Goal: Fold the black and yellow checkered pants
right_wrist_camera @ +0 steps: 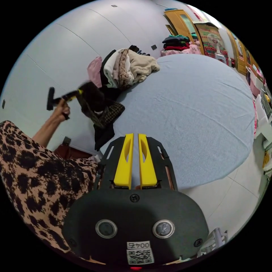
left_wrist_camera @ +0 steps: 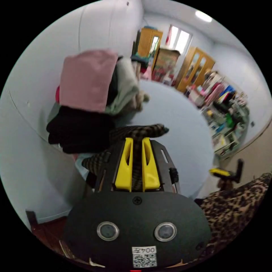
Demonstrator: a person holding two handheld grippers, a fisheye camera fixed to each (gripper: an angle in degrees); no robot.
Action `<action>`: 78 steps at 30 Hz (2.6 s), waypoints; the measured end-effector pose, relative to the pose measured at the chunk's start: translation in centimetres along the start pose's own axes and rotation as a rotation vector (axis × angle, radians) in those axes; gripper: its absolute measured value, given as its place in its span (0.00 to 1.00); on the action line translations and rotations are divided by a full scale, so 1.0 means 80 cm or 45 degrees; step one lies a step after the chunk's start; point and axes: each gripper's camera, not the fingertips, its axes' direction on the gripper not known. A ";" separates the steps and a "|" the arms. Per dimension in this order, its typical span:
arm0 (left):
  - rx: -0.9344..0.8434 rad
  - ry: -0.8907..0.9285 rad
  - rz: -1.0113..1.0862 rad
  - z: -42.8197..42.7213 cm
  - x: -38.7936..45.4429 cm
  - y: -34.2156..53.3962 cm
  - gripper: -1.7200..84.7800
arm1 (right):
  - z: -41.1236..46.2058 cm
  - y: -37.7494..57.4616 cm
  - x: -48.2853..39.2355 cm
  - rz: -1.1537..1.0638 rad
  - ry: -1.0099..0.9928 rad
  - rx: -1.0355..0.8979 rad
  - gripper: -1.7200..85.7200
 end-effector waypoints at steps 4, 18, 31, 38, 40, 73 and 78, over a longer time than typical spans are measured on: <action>0.194 0.280 0.124 -0.097 0.026 -0.068 0.07 | 0.015 -0.026 0.020 0.032 0.008 0.050 0.07; 0.146 0.667 0.373 -0.022 0.009 -0.106 0.15 | 0.022 -0.081 0.086 0.245 0.233 0.334 0.17; -0.189 0.607 0.221 0.090 -0.072 0.048 0.18 | 0.187 -0.216 0.114 -0.054 0.233 -0.086 0.22; -0.207 0.590 0.266 0.102 -0.065 0.049 0.19 | 0.192 -0.316 0.161 0.043 -0.044 -0.165 0.07; -0.161 0.588 0.299 0.096 -0.060 0.046 0.18 | 0.144 -0.338 0.178 0.129 -0.371 0.005 0.07; -0.393 0.644 0.392 0.281 0.094 0.014 0.17 | -0.035 -0.243 0.248 0.363 -0.122 0.423 0.15; -0.344 0.438 0.730 0.325 0.169 -0.006 0.19 | 0.013 -0.210 0.233 0.341 -0.067 0.329 0.15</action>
